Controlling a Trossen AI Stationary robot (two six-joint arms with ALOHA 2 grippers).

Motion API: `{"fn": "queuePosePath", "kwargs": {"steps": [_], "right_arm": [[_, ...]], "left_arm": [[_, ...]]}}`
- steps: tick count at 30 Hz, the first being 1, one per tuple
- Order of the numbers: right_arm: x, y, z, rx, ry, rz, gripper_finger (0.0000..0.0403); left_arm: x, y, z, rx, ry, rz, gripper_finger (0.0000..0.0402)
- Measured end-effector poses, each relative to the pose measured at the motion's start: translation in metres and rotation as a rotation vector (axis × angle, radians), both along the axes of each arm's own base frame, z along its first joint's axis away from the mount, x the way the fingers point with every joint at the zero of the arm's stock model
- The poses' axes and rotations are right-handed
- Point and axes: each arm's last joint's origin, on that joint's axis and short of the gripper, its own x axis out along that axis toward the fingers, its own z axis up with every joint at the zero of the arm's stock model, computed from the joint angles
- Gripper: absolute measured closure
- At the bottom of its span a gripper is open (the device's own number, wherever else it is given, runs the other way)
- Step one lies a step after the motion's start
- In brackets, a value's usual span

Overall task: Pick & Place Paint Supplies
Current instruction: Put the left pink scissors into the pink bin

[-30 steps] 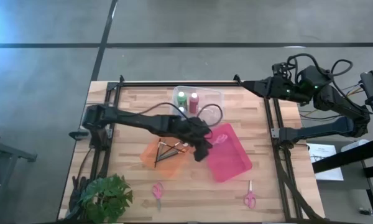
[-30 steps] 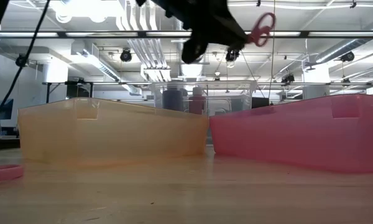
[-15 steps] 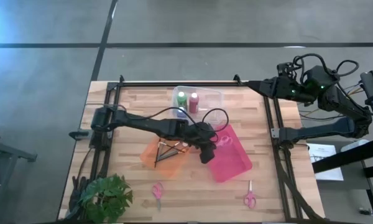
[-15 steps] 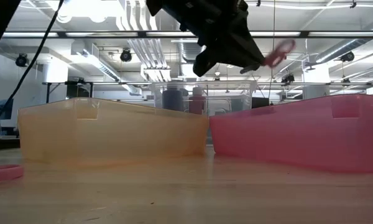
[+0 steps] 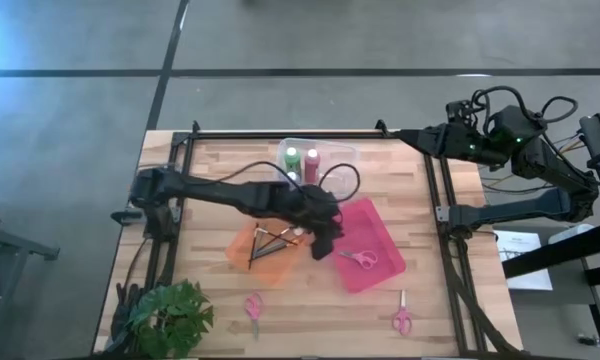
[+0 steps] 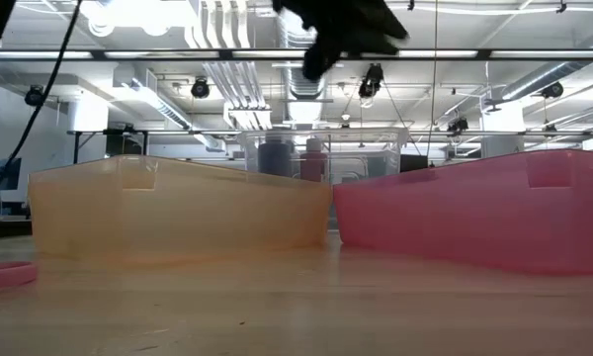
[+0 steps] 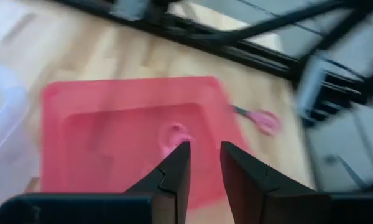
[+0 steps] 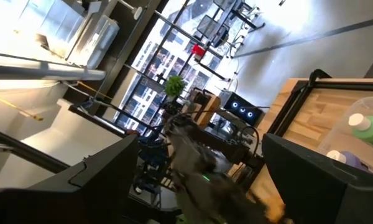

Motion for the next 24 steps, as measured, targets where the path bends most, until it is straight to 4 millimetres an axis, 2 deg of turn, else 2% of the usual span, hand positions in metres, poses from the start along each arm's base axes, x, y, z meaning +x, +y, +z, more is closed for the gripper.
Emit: {"fn": "queuePosePath", "kwargs": {"steps": [4,7,10,14,17,24], "right_arm": [[0.000,0.000,0.000,0.000,-0.001,0.000,0.0068],[0.000,0.000,0.000,-0.002,0.000,0.001,0.0068],[0.000,0.000,0.000,-0.003,0.002,0.005,0.0068],[0.000,0.000,0.000,0.000,0.000,0.011,0.0068],[0.000,0.000,0.000,0.001,-0.002,0.011,0.0068],[-0.005,0.001,0.001,0.004,-0.015,0.012,0.0068]], "left_arm": [[-0.033,-0.013,0.034,-0.012,0.024,-0.189,0.0304],[-0.062,-0.031,0.044,0.026,0.142,-0.303,0.0303],[-0.092,-0.052,0.043,0.123,0.292,-0.459,0.0303],[-0.118,-0.084,0.039,0.295,0.388,-0.657,0.0303],[-0.128,-0.106,0.030,0.358,0.415,-0.724,0.0303],[-0.149,-0.148,0.005,0.381,0.406,-0.800,0.0303]]}}
